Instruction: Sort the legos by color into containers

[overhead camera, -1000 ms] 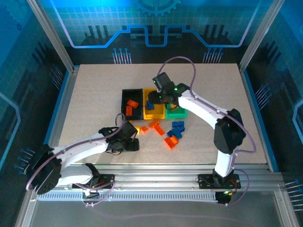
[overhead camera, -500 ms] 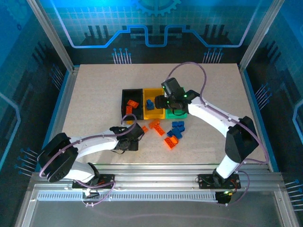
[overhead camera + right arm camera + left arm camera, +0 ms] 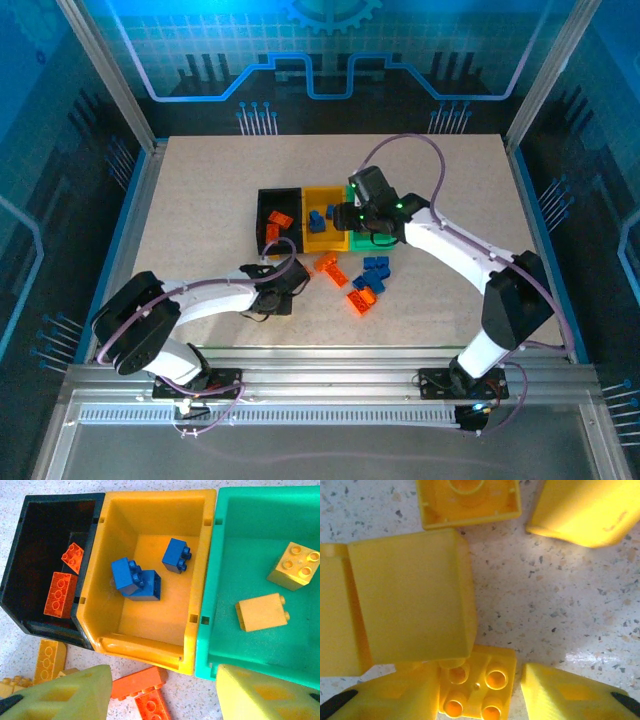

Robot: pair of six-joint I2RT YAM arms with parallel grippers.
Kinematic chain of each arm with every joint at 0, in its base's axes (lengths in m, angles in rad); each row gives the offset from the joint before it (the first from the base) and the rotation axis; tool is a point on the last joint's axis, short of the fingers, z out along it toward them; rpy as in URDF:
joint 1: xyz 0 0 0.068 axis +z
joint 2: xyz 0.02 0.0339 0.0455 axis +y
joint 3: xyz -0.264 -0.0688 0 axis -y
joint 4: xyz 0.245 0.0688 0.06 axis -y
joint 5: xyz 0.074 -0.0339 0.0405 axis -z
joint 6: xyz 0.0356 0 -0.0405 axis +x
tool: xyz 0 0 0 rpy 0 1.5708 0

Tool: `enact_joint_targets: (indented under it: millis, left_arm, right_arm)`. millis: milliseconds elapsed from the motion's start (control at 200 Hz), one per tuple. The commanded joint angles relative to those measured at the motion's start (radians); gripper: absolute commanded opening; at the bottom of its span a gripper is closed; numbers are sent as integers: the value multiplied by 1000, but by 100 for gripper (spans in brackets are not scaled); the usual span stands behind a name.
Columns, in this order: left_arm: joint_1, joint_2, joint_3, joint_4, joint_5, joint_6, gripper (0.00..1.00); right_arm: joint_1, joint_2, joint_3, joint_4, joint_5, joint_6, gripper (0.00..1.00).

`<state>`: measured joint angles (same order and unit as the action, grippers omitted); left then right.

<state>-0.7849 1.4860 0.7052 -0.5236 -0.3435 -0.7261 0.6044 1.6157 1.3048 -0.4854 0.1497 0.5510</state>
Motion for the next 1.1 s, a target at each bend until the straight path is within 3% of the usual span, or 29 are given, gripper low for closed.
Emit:
enact_joint_targets:
  millis: [0, 335, 640, 881, 1096]
  left_arm:
    - [-5, 12, -8, -9, -27, -2, 44]
    - [-48, -49, 52, -79, -18, -9, 34]
    - [-94, -32, 302, -115, 33, 29, 30]
    - [-90, 216, 670, -87, 54, 145, 29]
    - [-27, 504, 1026, -101, 107, 193, 30]
  right_arm:
    - [-19, -40, -14, 12, 5, 21, 58]
    - [-42, -102, -64, 14, 18, 35, 58]
    - [-148, -280, -219, -1, 25, 47, 58]
    - [-234, -404, -326, -34, 13, 46, 58]
    - [-263, -450, -360, -67, 7, 40, 59]
